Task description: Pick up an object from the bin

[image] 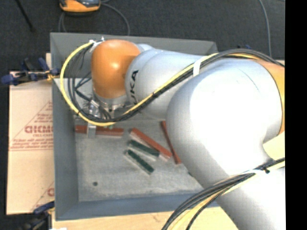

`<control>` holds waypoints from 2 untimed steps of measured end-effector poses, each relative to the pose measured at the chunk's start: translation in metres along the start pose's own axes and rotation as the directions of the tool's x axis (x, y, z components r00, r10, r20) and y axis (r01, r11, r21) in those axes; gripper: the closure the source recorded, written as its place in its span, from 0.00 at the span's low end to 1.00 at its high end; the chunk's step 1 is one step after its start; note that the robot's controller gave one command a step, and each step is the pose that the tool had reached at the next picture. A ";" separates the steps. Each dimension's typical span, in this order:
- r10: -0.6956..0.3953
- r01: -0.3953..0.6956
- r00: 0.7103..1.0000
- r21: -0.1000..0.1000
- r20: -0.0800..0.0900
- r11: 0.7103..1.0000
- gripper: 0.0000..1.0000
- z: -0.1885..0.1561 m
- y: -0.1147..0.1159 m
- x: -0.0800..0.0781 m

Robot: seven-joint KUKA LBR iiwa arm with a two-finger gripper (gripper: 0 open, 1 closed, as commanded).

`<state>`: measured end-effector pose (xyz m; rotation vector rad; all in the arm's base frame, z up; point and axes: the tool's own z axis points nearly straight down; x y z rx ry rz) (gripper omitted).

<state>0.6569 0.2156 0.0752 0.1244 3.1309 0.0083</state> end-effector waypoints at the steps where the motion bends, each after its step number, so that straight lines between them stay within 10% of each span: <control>1: 0.000 0.000 1.000 0.001 -0.001 1.000 1.00 -0.031 0.001 -0.003; 2: 0.002 -0.002 1.000 0.002 -0.004 1.000 1.00 -0.002 0.000 -0.001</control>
Offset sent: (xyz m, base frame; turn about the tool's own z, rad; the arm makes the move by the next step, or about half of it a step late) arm -0.0001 0.0002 0.0003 0.0000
